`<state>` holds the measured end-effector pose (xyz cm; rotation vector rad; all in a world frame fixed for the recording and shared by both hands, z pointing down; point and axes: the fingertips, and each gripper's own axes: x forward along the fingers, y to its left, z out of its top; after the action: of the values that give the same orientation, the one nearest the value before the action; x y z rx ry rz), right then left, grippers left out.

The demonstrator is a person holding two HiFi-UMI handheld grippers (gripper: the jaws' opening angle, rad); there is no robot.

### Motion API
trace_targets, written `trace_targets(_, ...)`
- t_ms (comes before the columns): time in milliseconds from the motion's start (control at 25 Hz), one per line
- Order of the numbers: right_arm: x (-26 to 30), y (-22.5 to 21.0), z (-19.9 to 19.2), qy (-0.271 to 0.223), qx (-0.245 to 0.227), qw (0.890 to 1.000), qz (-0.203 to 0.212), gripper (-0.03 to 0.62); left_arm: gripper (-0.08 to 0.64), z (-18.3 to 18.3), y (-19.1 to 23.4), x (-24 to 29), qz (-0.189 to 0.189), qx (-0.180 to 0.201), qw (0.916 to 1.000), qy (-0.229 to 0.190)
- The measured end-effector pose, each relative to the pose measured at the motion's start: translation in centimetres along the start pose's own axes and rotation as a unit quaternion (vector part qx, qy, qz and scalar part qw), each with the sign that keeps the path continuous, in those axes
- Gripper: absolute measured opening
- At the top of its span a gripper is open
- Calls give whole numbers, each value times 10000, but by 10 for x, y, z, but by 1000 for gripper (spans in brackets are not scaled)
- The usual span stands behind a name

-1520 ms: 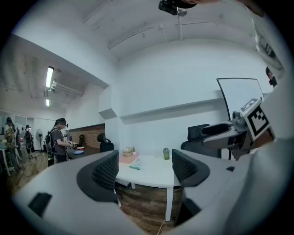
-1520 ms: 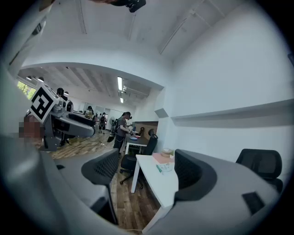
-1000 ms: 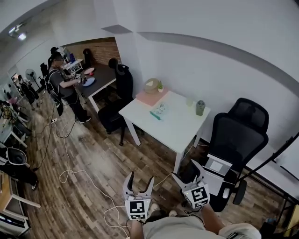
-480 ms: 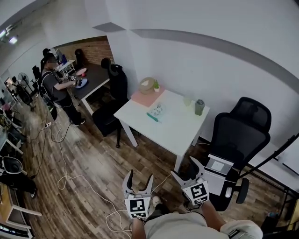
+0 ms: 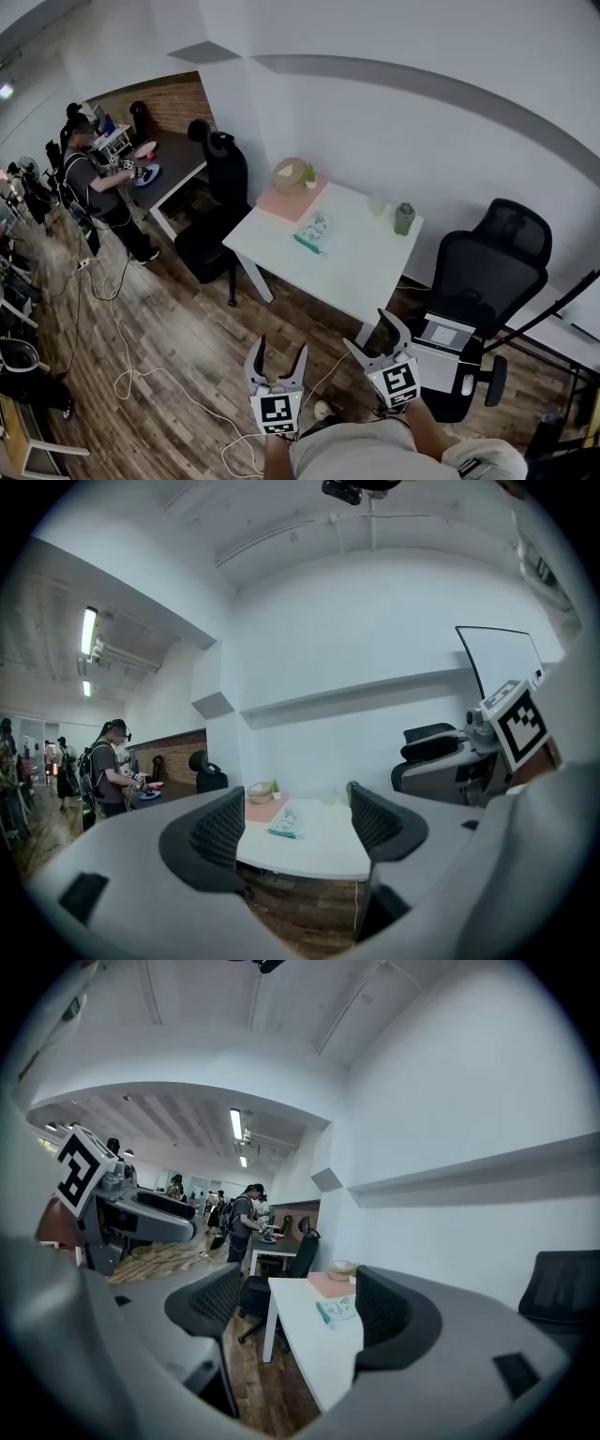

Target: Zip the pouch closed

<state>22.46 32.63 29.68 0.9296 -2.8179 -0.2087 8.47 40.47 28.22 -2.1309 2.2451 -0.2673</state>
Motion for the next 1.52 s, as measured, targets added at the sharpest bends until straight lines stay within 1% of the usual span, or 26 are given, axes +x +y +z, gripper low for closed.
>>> trace_targets(320, 42, 6, 1, 111, -25, 9997, -230, 382, 351, -9, 44, 26, -147, 37, 9999, 3)
trace_targets(640, 75, 4, -3, 210, -67, 9992, -322, 382, 350, -16, 67, 55, -236, 1, 9997, -11)
trace_targets(840, 99, -7, -4, 227, -65, 9989, -407, 386, 350, -15, 79, 77, -278, 29, 9996, -41)
trace_targets(1040, 129, -21, -6, 244, -21, 9987, -450, 408, 350, -17, 92, 106, -295, 30, 9996, -20)
trace_targets(1320, 180, -50, -8, 264, 34, 9989, -396, 410, 348, -19, 110, 162, -312, 31, 9995, 65)
trace_targets(1520, 215, -73, -10, 292, 63, 9992, -284, 410, 347, -17, 119, 202, -272, 49, 9995, 148)
